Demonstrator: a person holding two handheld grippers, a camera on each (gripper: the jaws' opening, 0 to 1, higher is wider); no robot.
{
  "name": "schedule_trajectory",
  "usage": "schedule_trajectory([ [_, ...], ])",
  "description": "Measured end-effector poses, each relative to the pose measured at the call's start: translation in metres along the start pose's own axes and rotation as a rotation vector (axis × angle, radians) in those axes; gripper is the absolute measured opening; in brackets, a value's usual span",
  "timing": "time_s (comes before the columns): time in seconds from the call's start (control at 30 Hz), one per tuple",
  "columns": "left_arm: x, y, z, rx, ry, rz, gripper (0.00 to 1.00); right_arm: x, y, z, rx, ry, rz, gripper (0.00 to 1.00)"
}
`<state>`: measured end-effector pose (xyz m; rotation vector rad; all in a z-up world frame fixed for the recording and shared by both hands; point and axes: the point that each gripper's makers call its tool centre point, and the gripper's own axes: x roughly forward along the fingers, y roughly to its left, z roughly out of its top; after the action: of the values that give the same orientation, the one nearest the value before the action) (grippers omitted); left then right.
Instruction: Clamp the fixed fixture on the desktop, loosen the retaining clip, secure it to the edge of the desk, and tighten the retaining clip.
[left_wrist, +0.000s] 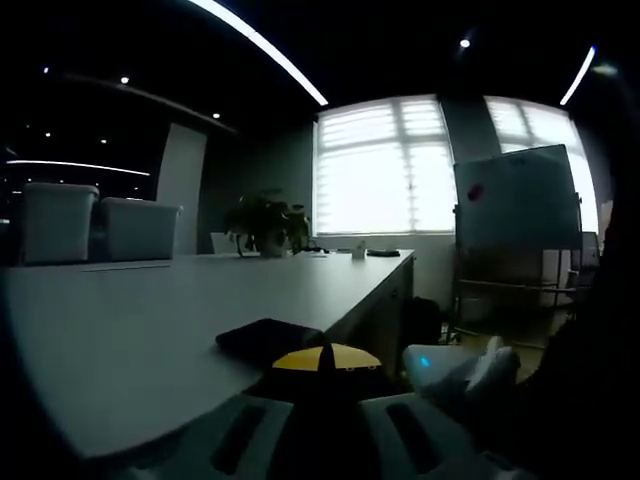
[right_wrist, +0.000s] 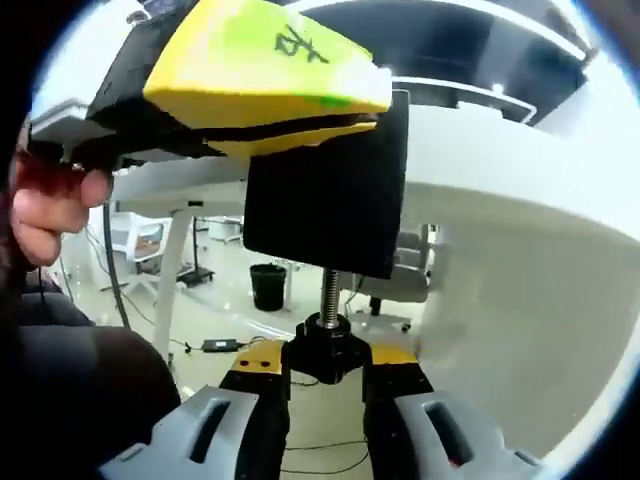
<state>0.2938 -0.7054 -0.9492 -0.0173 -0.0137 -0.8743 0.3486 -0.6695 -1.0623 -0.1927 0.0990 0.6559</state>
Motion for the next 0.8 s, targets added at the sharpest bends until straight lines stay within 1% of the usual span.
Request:
schedule_trajectory([
  [0.07, 0.0, 0.0, 0.0, 0.0, -0.002, 0.003, 0.01, 0.0, 0.004, 0.0, 0.015, -0.002, 0.088, 0.26],
  [0.1, -0.001, 0.0, -0.001, -0.002, -0.002, 0.005, 0.01, 0.0, 0.005, 0.0, -0.003, -0.004, 0.127, 0.26],
  [0.17, -0.001, 0.0, -0.001, -0.001, -0.001, 0.011, 0.01, -0.001, 0.009, 0.0, 0.018, -0.004, 0.225, 0.26],
  [0.23, -0.001, 0.0, -0.001, -0.004, -0.001, 0.01, 0.01, -0.002, 0.012, 0.002, -0.024, -0.019, 0.308, 0.26],
  [0.27, -0.001, 0.0, -0.001, -0.002, 0.0, 0.01, 0.01, -0.002, 0.014, 0.002, -0.03, -0.025, 0.345, 0.26],
  [0.4, -0.001, 0.001, -0.001, 0.001, -0.001, 0.01, 0.01, -0.001, 0.016, 0.002, -0.055, -0.04, 0.46, 0.26],
  [0.47, -0.002, 0.001, -0.001, -0.005, -0.005, 0.008, 0.01, -0.002, 0.016, 0.002, -0.044, -0.041, 0.491, 0.26],
  [0.6, -0.002, 0.0, -0.001, -0.012, -0.013, 0.002, 0.01, -0.004, 0.02, 0.002, -0.018, -0.038, 0.502, 0.26],
  [0.67, -0.002, 0.001, -0.002, -0.017, -0.014, -0.001, 0.01, -0.004, 0.021, 0.002, -0.014, -0.032, 0.474, 0.26],
  [0.7, -0.002, 0.001, -0.002, -0.018, -0.014, -0.002, 0.01, -0.003, 0.016, 0.001, -0.012, -0.027, 0.422, 0.29],
  [0.73, -0.002, 0.001, -0.002, -0.022, -0.013, -0.002, 0.01, -0.002, 0.01, 0.002, -0.039, -0.037, 0.35, 0.34],
  [0.77, -0.002, 0.001, -0.002, -0.027, -0.013, -0.001, 0.01, -0.001, 0.002, 0.001, -0.083, -0.033, 0.279, 0.38],
  [0.8, -0.001, 0.001, -0.002, -0.019, -0.011, -0.002, 0.01, -0.004, -0.004, 0.002, -0.082, -0.041, 0.204, 0.42],
])
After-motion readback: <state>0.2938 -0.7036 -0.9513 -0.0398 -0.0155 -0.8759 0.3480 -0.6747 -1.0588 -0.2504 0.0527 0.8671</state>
